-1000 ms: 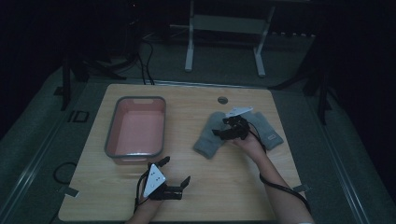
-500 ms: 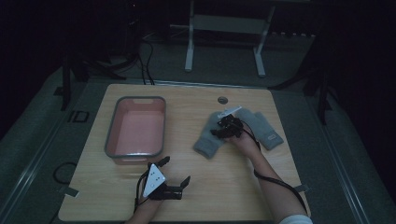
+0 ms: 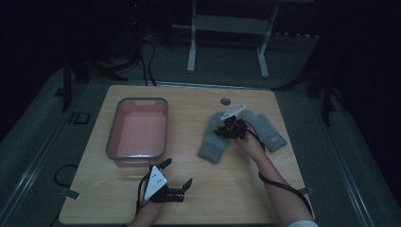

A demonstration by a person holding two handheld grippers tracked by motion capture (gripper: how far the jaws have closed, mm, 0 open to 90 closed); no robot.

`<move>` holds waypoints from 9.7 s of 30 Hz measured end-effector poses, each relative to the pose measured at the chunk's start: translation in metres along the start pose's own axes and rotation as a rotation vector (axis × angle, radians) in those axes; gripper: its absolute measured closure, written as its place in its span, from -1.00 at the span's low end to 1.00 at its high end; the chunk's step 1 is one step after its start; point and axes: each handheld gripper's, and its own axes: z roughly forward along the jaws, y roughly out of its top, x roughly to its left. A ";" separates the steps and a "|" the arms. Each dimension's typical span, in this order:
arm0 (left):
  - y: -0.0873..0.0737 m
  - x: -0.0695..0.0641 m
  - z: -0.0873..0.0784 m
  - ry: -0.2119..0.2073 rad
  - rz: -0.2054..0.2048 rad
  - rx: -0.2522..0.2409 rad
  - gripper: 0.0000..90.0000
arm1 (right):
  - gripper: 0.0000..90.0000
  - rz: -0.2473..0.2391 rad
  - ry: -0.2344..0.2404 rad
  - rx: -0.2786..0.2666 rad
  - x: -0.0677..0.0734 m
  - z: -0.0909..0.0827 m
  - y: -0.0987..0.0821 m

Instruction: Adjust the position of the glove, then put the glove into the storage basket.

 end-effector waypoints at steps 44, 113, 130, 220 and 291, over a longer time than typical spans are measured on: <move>0.000 0.000 -0.001 0.002 0.000 -0.005 -0.99 | -0.19 -0.072 0.091 -0.061 0.033 -0.041 -0.021; -0.001 0.000 -0.001 0.002 0.000 -0.011 -0.99 | 0.82 0.552 -0.603 -0.149 0.006 -0.117 -0.103; 0.000 0.000 -0.001 -0.001 -0.002 -0.009 -0.99 | 0.81 0.720 -0.705 -0.136 0.063 -0.107 -0.127; 0.000 0.000 0.000 -0.014 -0.012 0.005 -0.99 | 0.79 0.704 -0.440 -0.154 0.163 -0.018 -0.006; 0.071 0.013 0.092 -0.063 -0.153 0.479 -0.51 | -0.09 0.276 -0.149 -0.099 0.100 -0.051 -0.046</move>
